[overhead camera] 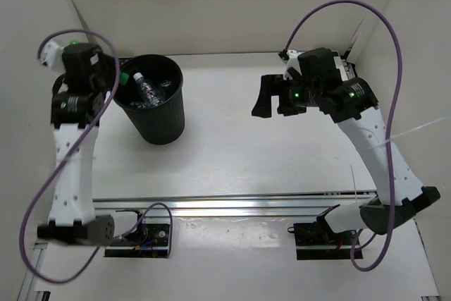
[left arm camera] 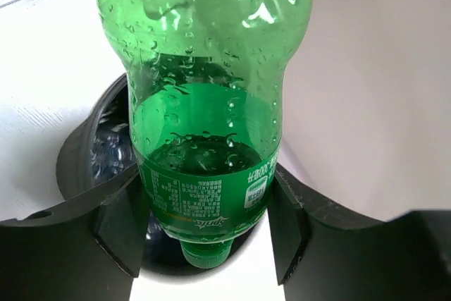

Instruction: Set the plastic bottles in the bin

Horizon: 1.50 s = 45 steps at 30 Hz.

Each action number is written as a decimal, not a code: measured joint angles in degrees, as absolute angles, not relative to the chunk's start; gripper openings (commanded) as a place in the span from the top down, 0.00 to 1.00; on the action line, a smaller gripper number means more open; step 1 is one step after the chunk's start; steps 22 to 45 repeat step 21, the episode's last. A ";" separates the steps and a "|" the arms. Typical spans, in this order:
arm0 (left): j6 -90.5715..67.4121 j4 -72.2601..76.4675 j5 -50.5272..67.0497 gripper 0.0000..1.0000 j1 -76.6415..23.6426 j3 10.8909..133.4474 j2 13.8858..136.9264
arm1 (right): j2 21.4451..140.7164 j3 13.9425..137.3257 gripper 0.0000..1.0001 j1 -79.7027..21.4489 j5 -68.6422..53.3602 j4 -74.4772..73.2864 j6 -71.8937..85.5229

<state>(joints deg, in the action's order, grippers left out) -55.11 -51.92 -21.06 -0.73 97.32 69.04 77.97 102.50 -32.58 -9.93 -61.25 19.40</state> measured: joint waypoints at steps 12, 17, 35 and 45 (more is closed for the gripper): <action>-48.90 -56.25 -26.74 0.00 -7.16 95.26 70.30 | 76.38 97.21 0.00 -24.64 -21.71 -59.57 22.74; -48.05 -56.58 -32.36 0.00 -7.40 77.84 44.45 | 73.28 86.50 0.00 -19.16 -28.99 -58.39 25.85; -48.47 -61.98 -36.03 0.00 -7.35 68.42 34.15 | 70.32 80.58 0.00 -15.00 -32.77 -55.83 26.70; -48.47 -61.98 -36.03 0.00 -7.35 68.42 34.15 | 70.32 80.58 0.00 -15.00 -32.77 -55.83 26.70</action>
